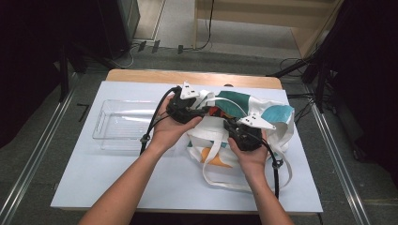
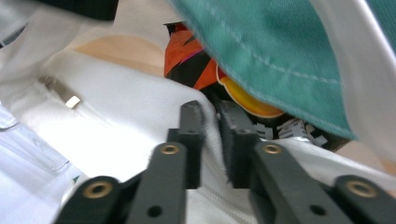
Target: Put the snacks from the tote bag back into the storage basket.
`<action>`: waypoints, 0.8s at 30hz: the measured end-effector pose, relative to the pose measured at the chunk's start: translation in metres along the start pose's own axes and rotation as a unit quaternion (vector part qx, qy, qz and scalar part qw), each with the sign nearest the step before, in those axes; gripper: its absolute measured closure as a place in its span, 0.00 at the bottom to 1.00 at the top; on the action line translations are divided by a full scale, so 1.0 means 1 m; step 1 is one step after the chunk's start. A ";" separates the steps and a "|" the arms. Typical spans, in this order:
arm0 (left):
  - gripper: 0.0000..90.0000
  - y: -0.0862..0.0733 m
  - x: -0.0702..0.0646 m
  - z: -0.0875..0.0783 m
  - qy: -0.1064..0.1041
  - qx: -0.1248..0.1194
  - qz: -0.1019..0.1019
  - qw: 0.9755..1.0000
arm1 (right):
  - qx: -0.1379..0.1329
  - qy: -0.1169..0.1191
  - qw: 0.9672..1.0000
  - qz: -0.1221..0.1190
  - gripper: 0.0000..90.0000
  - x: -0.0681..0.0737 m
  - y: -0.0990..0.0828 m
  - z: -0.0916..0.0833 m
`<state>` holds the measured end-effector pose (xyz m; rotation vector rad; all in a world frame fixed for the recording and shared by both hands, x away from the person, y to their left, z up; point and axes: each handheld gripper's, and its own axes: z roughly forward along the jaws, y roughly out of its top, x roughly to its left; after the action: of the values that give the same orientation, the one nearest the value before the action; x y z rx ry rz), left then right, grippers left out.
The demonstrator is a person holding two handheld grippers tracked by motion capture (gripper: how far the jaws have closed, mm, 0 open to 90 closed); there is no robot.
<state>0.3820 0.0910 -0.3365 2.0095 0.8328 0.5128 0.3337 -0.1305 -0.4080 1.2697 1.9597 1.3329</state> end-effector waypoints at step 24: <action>0.86 -0.001 0.031 0.026 -0.033 0.035 -0.127 0.991 | 0.039 0.071 0.996 -0.036 1.00 0.033 -0.089 -0.071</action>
<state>0.4192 0.0988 -0.3500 1.9345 1.0607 0.2740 0.2248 -0.1452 -0.4520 1.1555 2.1518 1.3567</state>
